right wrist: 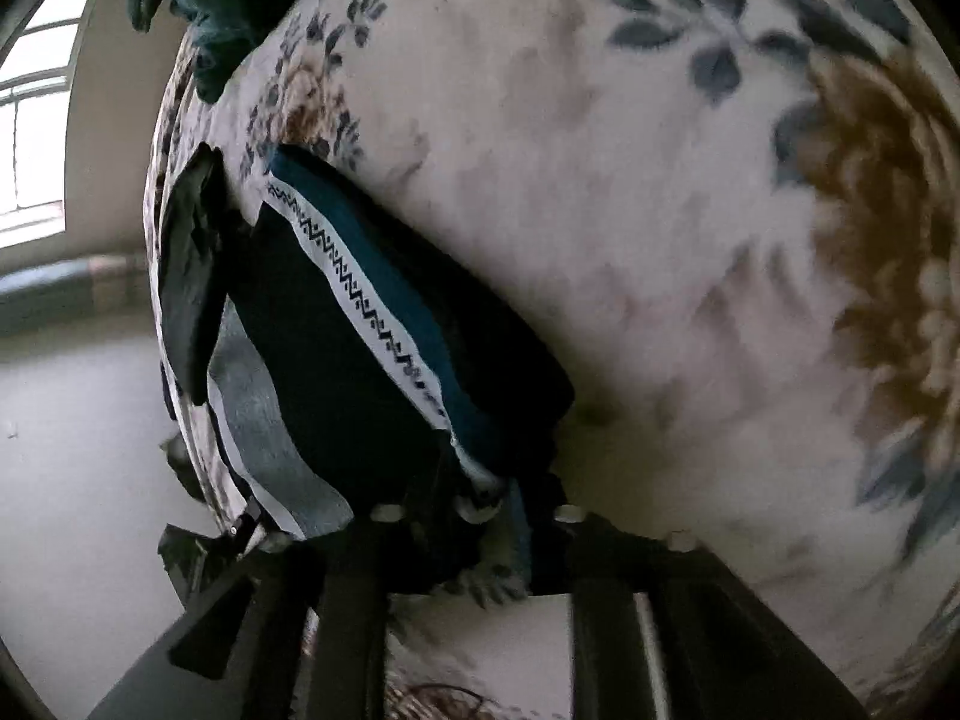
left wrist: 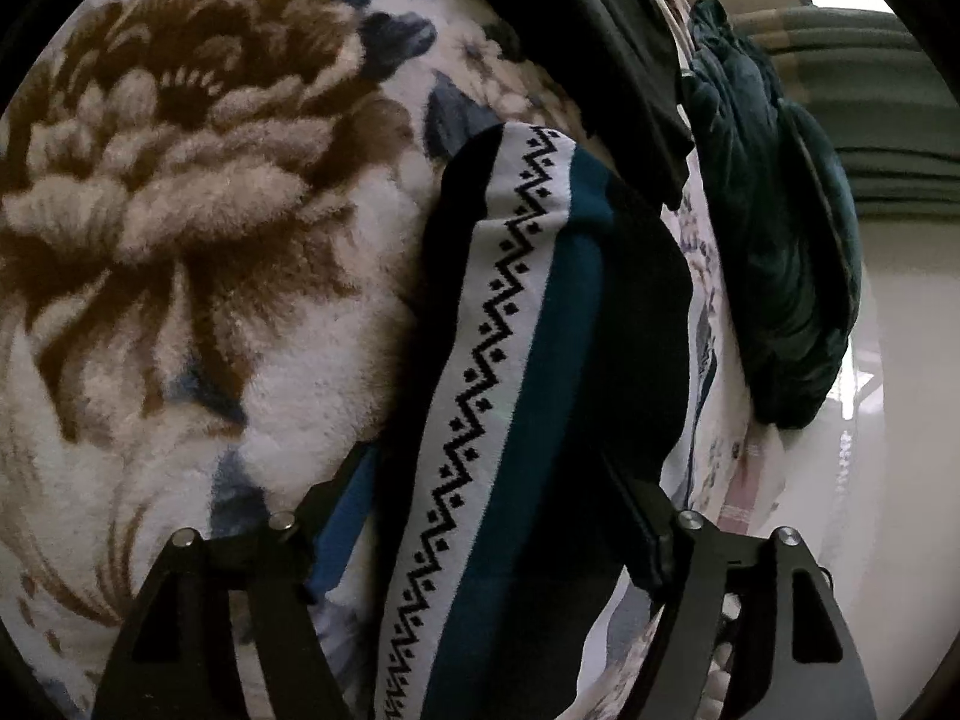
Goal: Fold small clothes
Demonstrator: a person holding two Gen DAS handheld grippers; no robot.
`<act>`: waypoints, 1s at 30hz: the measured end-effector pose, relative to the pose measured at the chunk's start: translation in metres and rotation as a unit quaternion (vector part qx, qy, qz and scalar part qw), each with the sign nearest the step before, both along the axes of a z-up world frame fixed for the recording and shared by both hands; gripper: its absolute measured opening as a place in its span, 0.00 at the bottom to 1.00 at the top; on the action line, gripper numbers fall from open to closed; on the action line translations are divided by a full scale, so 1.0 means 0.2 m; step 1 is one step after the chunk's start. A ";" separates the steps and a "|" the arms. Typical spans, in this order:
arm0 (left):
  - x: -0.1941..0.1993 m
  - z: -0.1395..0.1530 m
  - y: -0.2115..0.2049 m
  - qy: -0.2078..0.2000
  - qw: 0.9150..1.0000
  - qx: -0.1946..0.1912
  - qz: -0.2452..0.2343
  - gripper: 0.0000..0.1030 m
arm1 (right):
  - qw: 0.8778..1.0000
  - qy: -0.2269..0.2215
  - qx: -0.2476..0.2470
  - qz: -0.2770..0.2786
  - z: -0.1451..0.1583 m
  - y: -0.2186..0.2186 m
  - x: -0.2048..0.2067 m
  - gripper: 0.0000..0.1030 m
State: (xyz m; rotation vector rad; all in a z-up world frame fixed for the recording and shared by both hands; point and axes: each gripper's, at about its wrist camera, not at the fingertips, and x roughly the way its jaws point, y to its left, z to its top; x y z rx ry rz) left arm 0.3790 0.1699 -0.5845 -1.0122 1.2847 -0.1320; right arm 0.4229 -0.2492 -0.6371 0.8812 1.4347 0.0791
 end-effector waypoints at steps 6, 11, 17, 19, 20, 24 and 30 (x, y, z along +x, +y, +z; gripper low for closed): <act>-0.01 -0.06 -0.03 -0.027 0.999 -0.029 0.021 0.77 | 0.994 -0.027 0.034 0.098 -0.16 0.01 0.34 0.76; 0.03 0.03 -0.11 -0.086 0.996 0.005 0.006 0.50 | 0.977 -0.036 0.070 0.200 -0.29 0.16 0.53 0.76; 0.09 0.08 0.02 -0.084 0.996 -0.014 -0.005 0.28 | 0.970 -0.024 0.081 0.228 -0.27 0.33 0.46 0.23; 0.13 0.10 0.05 -0.083 0.996 -0.002 -0.029 0.28 | 0.976 -0.015 0.107 0.188 -0.24 0.30 0.41 0.21; 0.17 0.11 0.07 -0.082 0.995 0.004 -0.048 0.28 | 0.978 -0.011 0.121 0.169 -0.22 0.28 0.37 0.21; 0.27 0.01 0.08 -0.053 0.995 -0.017 -0.087 0.67 | 0.981 -0.007 0.123 0.152 -0.13 0.26 0.19 0.23; 0.24 -0.07 0.09 -0.063 0.993 -0.057 -0.082 0.71 | 0.981 -0.002 0.110 0.158 -0.33 0.22 0.26 0.64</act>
